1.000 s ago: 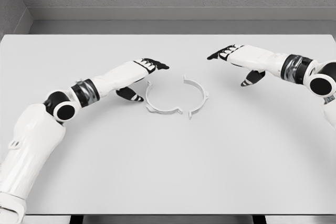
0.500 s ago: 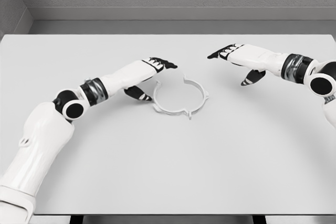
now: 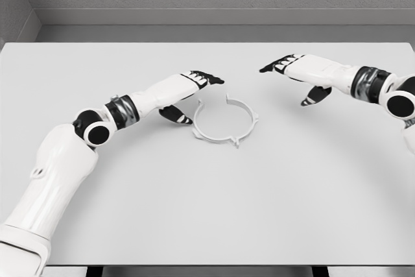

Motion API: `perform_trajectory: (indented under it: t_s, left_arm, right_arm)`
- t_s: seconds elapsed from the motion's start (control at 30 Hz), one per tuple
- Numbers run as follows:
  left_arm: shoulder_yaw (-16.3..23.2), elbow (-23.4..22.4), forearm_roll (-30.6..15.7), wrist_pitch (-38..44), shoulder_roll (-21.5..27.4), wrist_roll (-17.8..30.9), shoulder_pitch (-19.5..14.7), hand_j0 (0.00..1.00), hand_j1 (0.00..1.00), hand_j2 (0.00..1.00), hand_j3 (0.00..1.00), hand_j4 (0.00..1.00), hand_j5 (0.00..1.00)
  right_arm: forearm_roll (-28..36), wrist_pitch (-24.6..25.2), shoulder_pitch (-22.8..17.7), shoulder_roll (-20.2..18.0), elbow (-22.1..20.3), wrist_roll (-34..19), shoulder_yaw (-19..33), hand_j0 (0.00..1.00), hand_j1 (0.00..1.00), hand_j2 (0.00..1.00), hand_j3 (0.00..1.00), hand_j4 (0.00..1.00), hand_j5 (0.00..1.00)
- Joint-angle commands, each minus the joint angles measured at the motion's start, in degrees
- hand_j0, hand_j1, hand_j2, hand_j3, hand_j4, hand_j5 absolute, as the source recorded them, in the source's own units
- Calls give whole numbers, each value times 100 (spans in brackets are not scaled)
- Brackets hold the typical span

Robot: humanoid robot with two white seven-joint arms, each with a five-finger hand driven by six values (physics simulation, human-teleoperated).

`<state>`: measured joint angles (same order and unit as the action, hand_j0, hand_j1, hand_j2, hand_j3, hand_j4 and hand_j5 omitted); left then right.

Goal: Assemble PVC drainage pipe clamps

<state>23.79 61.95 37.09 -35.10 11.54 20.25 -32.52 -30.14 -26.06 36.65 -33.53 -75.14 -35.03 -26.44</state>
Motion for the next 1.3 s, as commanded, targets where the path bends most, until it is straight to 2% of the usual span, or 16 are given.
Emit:
perform_trajectory:
  t_s: [0.0,0.57,0.7,0.77,0.8,0.9,1.0,1.13,1.27]
  left_arm:
    - [-6,1,-44,10,-20,-3,-9,100,100,100,100,100,100]
    - [3,-34,35,10,-240,-3,-88,100,100,100,100,100,100]
    - [-76,27,-44,10,-178,-3,-79,100,100,100,100,100,100]
    - [-94,27,-62,10,33,-3,-53,100,100,100,100,100,100]
    - [-103,36,-237,10,86,-3,-35,100,100,100,100,100,100]
    - [-129,264,-492,10,420,-3,88,100,100,100,100,100,100]
    - [-392,625,-589,10,639,-12,343,100,100,100,100,100,100]
    - [-428,1196,-598,10,648,-12,598,100,100,100,100,100,100]
    - [-393,1275,-589,10,631,-12,642,100,100,100,100,100,100]
  right_arm:
    - [26,13,0,-92,-10,3,-2,100,100,100,100,100,100]
    - [26,13,0,-136,-1,3,-2,100,100,100,100,100,100]
    - [26,22,-9,-136,8,3,-10,100,100,100,100,100,100]
    - [26,22,0,-136,8,3,-10,100,100,100,100,100,100]
    - [26,22,0,-145,8,3,-10,100,100,100,100,100,100]
    - [26,22,0,-198,8,3,-10,100,100,100,100,100,100]
    - [26,22,0,-207,8,3,-10,100,100,100,100,100,100]
    - [26,13,9,-207,8,3,-10,100,100,100,100,100,100]
    - [26,13,0,-207,8,3,-10,100,100,100,100,100,100]
